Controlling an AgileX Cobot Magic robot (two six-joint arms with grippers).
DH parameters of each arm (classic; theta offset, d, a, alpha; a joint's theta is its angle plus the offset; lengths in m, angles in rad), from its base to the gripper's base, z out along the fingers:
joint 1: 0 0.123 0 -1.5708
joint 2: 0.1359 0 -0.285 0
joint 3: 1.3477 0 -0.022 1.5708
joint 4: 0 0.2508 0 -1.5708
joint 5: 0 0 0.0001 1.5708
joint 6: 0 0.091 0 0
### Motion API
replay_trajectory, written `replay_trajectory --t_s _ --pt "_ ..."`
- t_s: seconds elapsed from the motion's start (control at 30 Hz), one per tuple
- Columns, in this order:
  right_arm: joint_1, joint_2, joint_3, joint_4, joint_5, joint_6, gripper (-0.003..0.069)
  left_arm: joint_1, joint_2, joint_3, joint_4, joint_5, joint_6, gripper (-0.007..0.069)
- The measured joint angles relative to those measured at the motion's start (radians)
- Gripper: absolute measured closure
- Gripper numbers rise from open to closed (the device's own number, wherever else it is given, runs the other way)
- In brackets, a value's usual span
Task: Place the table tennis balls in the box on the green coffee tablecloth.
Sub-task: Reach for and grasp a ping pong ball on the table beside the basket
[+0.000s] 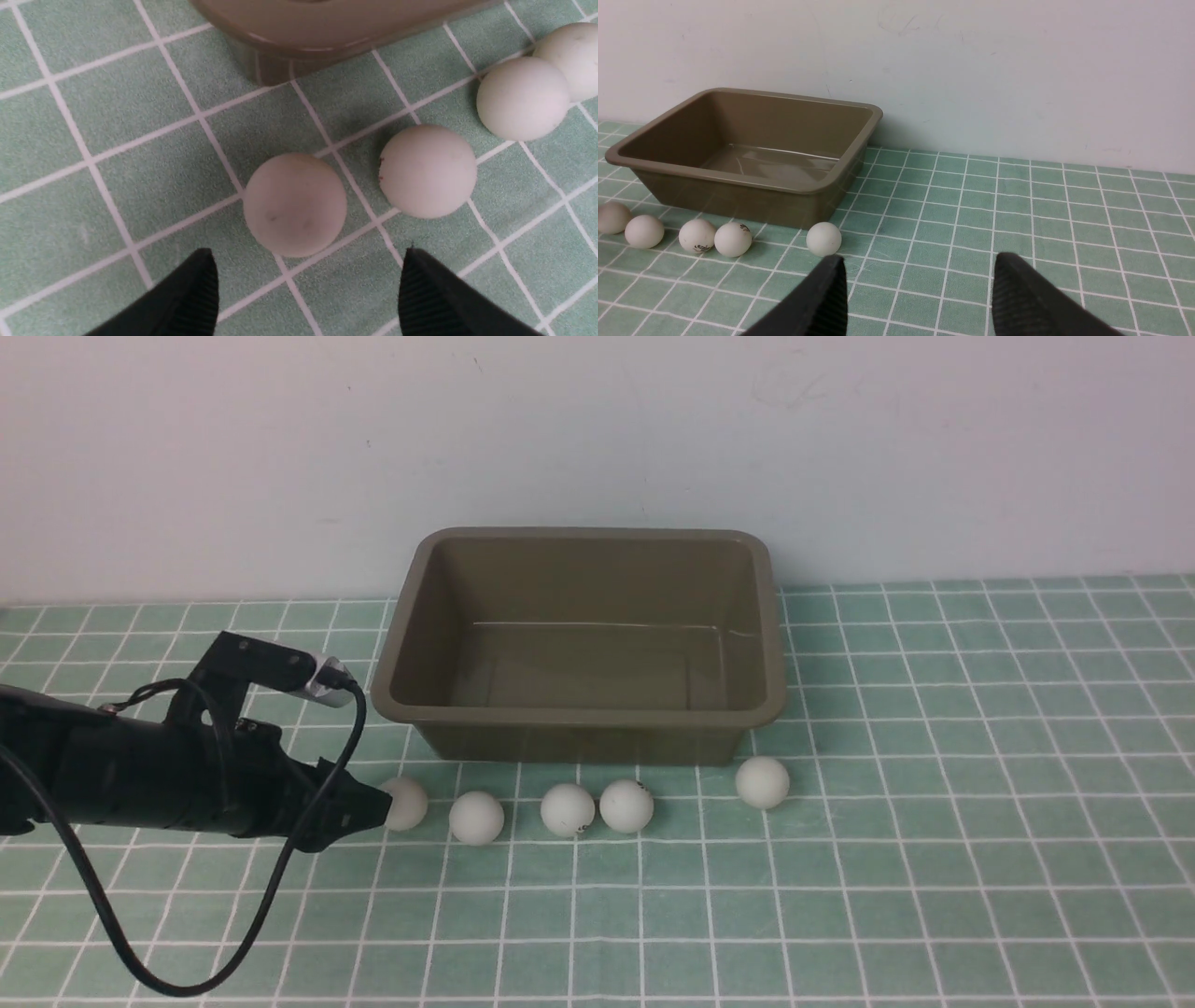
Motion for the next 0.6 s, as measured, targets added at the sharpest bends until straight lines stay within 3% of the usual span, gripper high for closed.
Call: replay_trajectory --t_s 0.2,0.33,0.6 --pt "0.000 0.000 0.001 0.001 -0.001 0.000 0.0270 -0.051 0.036 -0.037 -0.027 -0.012 0.031 0.0155" --pt "0.000 0.000 0.001 0.015 -0.001 0.000 0.0270 -0.100 0.076 -0.049 -0.028 -0.105 0.056 0.0155" --pt "0.000 0.000 0.001 0.059 -0.001 0.000 0.0270 -0.101 0.108 -0.071 -0.094 -0.160 0.102 0.0155"
